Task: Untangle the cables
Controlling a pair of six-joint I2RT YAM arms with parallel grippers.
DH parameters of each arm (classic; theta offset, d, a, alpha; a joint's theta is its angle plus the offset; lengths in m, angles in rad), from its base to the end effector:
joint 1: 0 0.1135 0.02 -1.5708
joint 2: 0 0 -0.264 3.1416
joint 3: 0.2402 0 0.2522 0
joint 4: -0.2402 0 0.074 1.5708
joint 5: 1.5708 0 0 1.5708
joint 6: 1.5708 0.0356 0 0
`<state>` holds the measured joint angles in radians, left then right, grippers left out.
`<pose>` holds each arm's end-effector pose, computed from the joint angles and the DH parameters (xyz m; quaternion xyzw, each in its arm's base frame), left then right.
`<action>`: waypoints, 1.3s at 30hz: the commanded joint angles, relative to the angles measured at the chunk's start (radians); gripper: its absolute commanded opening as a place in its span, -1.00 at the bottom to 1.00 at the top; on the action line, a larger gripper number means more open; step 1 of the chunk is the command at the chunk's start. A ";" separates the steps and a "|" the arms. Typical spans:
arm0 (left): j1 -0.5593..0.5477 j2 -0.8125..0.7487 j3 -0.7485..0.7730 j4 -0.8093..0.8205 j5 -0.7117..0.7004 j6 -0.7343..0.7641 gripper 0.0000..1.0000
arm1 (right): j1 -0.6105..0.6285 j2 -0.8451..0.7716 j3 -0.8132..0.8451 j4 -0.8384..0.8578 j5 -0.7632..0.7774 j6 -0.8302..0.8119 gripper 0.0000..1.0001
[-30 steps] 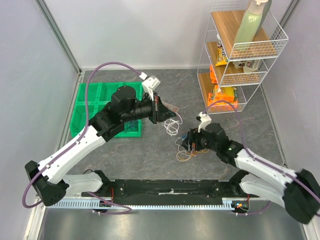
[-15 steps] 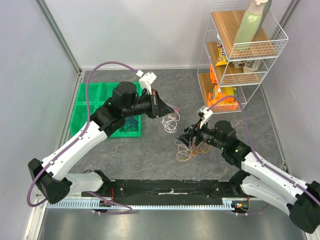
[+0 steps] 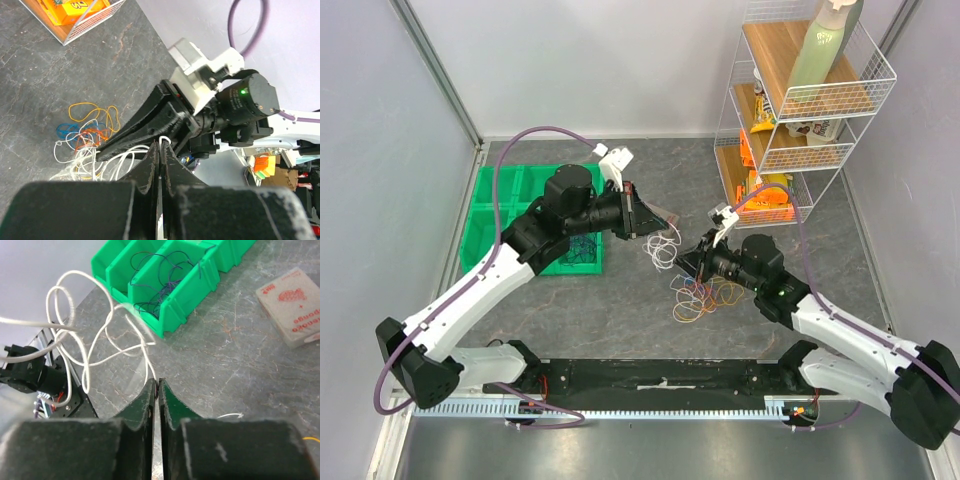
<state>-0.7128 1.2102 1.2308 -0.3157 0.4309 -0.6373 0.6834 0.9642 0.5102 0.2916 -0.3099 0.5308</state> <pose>0.1963 -0.1893 0.3946 0.1568 0.7794 -0.4976 0.3468 0.1656 0.1489 0.2594 -0.1570 0.7432 0.4615 0.4583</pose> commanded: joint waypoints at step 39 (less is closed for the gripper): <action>0.036 -0.624 0.125 -0.106 -1.089 0.510 -0.96 | -0.128 -0.235 -0.091 -0.545 0.745 0.126 -1.00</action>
<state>-0.6830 0.6132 1.3163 -0.4881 -0.5182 -0.1867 0.5842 0.7452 0.4263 -0.2352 0.4328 0.7521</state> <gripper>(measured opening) 0.029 0.007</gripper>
